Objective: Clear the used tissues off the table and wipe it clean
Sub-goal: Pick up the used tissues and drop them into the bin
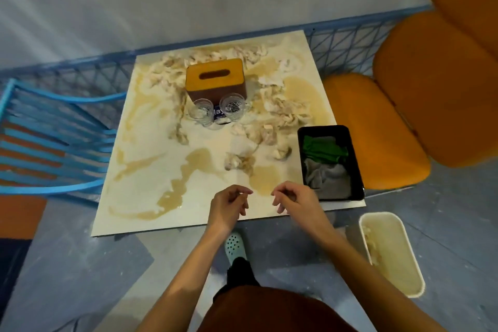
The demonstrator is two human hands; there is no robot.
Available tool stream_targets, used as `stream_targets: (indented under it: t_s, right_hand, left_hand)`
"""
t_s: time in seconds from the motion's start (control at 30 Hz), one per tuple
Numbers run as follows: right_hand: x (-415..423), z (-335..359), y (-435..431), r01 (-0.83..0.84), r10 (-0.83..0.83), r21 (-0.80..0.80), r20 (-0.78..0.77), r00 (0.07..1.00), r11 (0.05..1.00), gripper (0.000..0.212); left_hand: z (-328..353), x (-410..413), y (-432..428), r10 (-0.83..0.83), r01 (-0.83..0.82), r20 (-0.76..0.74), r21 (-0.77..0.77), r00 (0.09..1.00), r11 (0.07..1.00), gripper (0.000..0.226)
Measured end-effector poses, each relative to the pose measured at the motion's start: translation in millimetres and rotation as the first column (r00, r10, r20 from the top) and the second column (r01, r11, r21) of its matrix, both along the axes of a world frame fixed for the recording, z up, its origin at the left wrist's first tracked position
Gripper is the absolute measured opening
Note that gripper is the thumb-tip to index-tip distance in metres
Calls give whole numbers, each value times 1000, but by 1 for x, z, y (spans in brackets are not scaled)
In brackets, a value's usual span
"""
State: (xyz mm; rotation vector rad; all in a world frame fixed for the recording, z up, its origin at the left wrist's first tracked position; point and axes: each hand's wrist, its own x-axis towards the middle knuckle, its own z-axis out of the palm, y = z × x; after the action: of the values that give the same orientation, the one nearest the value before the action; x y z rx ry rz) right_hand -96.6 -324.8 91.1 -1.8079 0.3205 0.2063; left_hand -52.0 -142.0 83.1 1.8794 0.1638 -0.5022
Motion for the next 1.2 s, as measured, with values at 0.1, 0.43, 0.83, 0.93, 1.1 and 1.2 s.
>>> stream_targets:
  t_s: [0.1, 0.43, 0.83, 0.93, 1.1, 1.2]
  right_hand:
    - [37, -9, 27, -30, 29, -74, -2, 1000, 997, 12]
    - [150, -60, 96, -260, 167, -616, -206, 964, 744, 42]
    - [200, -63, 122, -417, 265, -765, -325, 908, 491, 22]
    - [206, -65, 124, -363, 224, -700, -287, 931, 615, 21]
    - [199, -65, 112, -113, 9, -517, -200, 980, 848, 25]
    - [193, -63, 96, 93, -165, -382, -161, 973, 919, 15]
  left_hand:
    - [-7, 28, 34, -19, 19, 4, 35, 1000, 999, 22]
    - [-37, 147, 140, -100, 98, 5, 162, 995, 982, 20]
    - [-62, 265, 183, -264, 180, 142, 436, 954, 882, 31]
    - [-67, 276, 172, -356, 272, 135, 421, 925, 865, 21]
    - [-71, 265, 122, -568, 498, 119, 360, 814, 789, 20]
    - [-77, 261, 89, -658, 574, 141, 377, 740, 726, 25]
